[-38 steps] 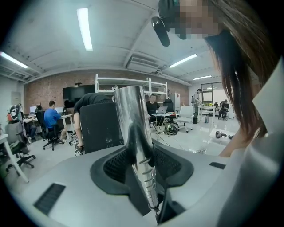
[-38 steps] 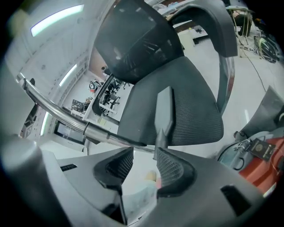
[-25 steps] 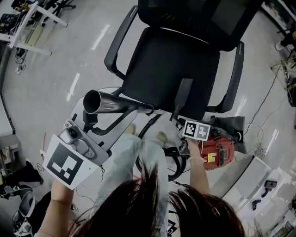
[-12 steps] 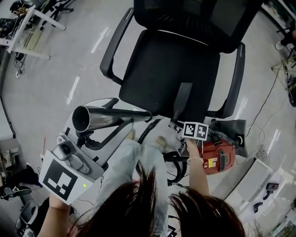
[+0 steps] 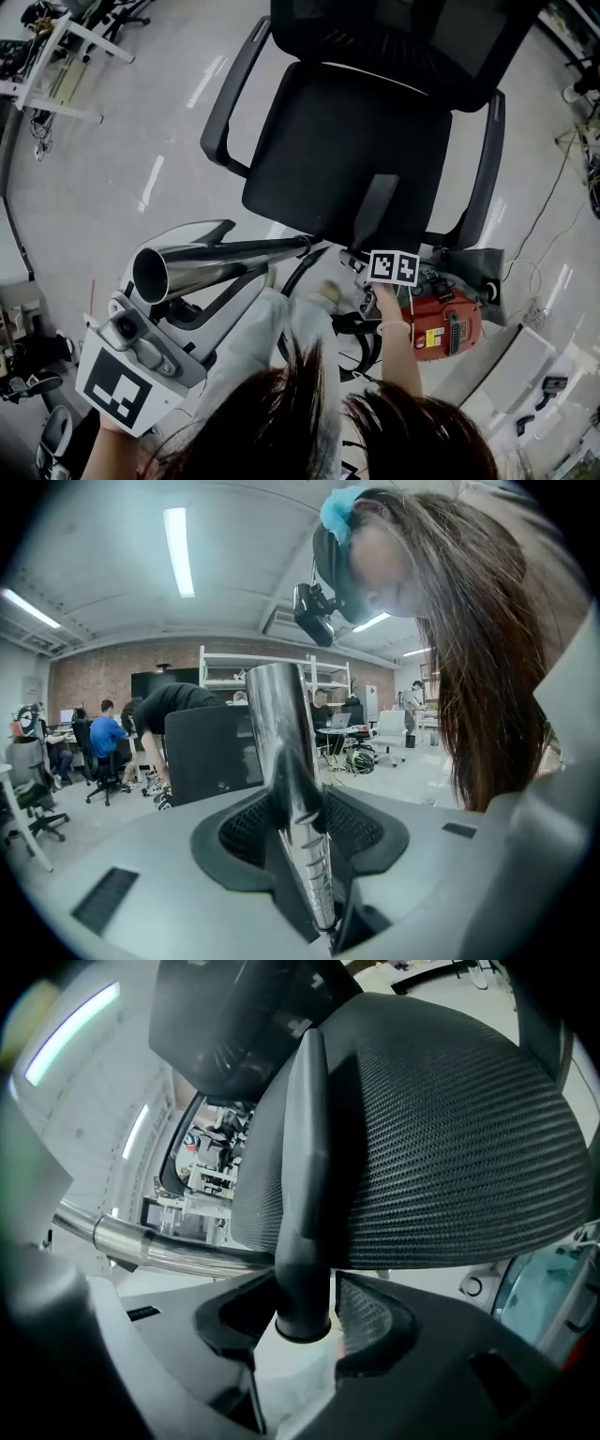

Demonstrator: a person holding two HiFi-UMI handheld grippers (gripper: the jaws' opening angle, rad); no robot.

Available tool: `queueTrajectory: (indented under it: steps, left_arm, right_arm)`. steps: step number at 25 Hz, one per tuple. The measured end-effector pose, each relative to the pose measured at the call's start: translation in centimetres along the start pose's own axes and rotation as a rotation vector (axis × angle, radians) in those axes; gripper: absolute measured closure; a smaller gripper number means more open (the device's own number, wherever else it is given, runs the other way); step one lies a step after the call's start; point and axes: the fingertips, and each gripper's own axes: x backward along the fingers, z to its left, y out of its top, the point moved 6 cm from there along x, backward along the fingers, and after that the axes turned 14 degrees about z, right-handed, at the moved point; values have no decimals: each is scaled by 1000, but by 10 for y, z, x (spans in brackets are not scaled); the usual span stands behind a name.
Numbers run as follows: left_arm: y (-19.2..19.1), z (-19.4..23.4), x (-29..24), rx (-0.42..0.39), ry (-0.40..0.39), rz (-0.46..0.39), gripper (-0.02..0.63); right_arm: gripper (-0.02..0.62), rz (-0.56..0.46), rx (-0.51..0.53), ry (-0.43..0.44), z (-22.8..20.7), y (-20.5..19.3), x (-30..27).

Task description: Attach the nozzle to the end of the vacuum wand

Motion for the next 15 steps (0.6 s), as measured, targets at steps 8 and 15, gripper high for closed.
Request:
queueTrajectory:
  steps: [8, 15]
  left_arm:
    - [0, 4, -1, -6, -9, 2, 439]
    - [-2, 5, 0, -7, -11, 1, 439]
  right_arm:
    - [413, -6, -41, 40, -4, 8, -11]
    - [425, -7, -32, 128, 0, 4, -6]
